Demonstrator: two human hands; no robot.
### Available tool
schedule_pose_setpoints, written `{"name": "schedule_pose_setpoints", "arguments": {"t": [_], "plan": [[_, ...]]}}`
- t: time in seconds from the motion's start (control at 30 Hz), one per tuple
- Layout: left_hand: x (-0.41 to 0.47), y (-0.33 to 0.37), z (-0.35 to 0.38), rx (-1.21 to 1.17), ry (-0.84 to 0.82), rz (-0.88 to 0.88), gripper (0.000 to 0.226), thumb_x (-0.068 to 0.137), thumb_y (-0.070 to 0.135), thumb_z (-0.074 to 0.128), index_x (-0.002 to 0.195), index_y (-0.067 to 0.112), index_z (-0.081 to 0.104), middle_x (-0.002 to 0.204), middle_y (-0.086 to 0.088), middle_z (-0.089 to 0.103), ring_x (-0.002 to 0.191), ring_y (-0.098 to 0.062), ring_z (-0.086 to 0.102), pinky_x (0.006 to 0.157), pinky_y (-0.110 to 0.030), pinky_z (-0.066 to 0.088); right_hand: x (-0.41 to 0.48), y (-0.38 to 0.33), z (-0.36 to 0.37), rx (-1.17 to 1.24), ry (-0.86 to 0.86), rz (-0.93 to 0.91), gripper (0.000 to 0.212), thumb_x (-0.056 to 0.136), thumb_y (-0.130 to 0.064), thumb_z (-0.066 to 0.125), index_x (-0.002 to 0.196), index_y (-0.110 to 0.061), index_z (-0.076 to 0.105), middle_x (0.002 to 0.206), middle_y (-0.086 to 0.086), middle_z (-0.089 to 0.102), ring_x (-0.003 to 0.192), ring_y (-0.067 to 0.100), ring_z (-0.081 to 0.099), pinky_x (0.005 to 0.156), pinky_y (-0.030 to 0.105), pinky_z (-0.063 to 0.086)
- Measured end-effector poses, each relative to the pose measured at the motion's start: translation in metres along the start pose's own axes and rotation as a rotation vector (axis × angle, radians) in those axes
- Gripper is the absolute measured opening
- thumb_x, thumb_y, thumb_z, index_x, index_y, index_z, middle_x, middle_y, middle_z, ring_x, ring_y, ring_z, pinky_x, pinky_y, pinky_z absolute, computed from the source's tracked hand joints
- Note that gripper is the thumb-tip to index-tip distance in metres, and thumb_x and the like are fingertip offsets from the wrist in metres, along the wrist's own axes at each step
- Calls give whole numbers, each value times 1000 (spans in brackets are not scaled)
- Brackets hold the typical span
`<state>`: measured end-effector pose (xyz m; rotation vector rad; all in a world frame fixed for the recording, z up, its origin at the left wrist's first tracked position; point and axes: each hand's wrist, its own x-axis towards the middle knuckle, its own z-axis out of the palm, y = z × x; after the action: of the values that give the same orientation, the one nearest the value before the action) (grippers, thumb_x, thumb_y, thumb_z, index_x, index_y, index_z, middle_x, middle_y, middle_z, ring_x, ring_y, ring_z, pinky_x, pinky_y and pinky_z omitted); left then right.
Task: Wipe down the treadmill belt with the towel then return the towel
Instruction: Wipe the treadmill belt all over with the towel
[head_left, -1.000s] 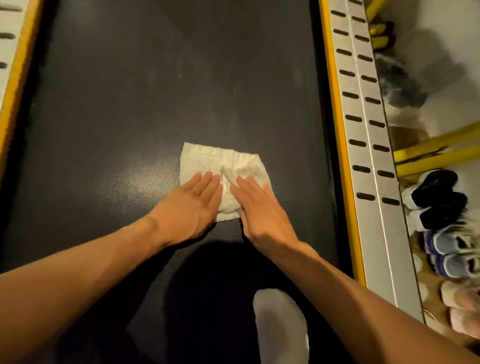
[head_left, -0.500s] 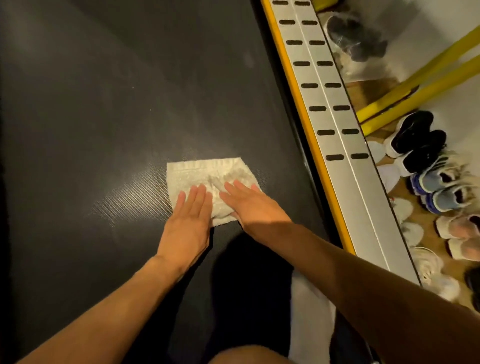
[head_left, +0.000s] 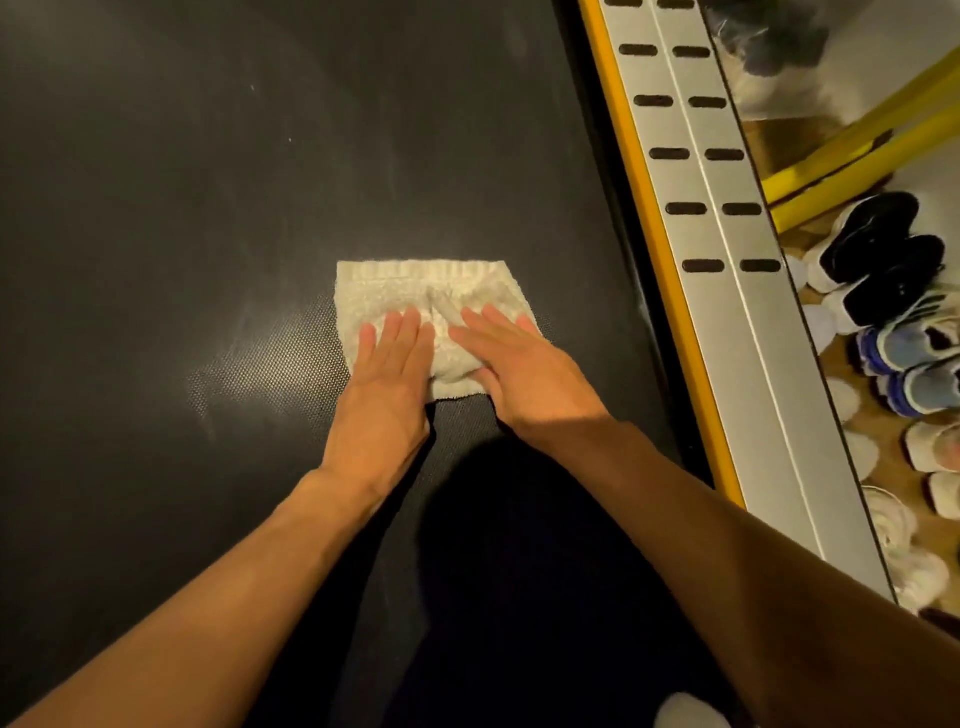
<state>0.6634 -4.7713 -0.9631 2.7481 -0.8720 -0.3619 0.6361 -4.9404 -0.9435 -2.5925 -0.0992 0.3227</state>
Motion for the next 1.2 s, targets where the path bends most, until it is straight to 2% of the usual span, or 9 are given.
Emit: {"name": "schedule_pose_setpoints", "arguments": {"t": [0.17, 0.37, 0.53, 0.63, 0.77, 0.83, 0.97, 1.03, 1.2], "plan": [[25, 21, -3, -72, 92, -12, 67, 79, -13, 44, 144, -5, 28, 153, -22, 24, 144, -35, 17, 119, -46, 7, 8, 11, -12, -21, 106, 71, 54, 91, -1, 51, 141, -22, 43, 152, -2, 34, 144, 13, 20, 118, 28, 5], [1, 51, 8, 11, 75, 130, 60, 76, 2, 25, 130, -8, 49, 138, -26, 47, 130, -40, 43, 110, -47, 18, -56, 23, -15, -43, 67, 101, 50, 94, -11, 52, 142, -24, 42, 151, -5, 35, 143, 9, 20, 116, 24, 3], [31, 70, -15, -39, -19, 43, 65, 91, -5, 36, 150, 3, 9, 159, -13, 0, 146, -27, -4, 114, -32, -11, -28, 41, -35, 7, 96, 169, 51, 92, -7, 55, 139, -24, 45, 149, -2, 39, 142, 15, 26, 119, 37, 15], [35, 75, -10, -37, -28, 78, 63, 89, -3, 32, 149, 1, 12, 158, -15, 4, 146, -29, 1, 116, -35, -5, -42, 44, -35, 17, 139, 213, 49, 92, -6, 54, 139, -22, 46, 149, -1, 39, 142, 13, 25, 119, 37, 15], [0, 89, 26, 6, -56, 192, 61, 70, 9, 33, 123, -5, 58, 132, -24, 54, 124, -38, 50, 103, -51, 37, -96, 34, -15, 89, 149, 282, 46, 96, -18, 45, 141, -26, 42, 151, -7, 35, 138, 0, 15, 118, 28, 4], [-7, 98, 26, -2, -79, 214, 56, 73, 10, 31, 117, -3, 64, 126, -22, 59, 120, -36, 55, 99, -50, 40, -111, 35, -11, 86, 114, 320, 45, 97, -29, 42, 142, -30, 39, 152, -11, 31, 138, -2, 12, 117, 26, 2], [8, 102, 11, 20, -116, 169, 66, 90, 5, 41, 149, 2, 13, 158, -15, 4, 146, -29, 2, 116, -35, -4, -98, 51, -24, 32, 85, 268, 47, 95, -13, 53, 138, -29, 46, 145, -18, 33, 136, -4, 16, 117, 24, 7], [12, 100, 10, 48, -145, 149, 66, 92, 4, 35, 150, 3, 4, 159, -14, -5, 146, -28, -7, 113, -34, -14, -93, 51, -27, 39, 111, 267, 48, 94, -8, 54, 137, -28, 48, 140, -22, 32, 135, -6, 16, 117, 22, 7], [-15, 97, 35, -61, -35, 221, 50, 81, 5, 31, 120, -6, 60, 130, -23, 56, 123, -37, 52, 104, -52, 35, -115, 35, -8, 58, 91, 320, 44, 95, -29, 39, 138, -40, 36, 144, -27, 16, 132, -19, 1, 111, 11, -10]]}}
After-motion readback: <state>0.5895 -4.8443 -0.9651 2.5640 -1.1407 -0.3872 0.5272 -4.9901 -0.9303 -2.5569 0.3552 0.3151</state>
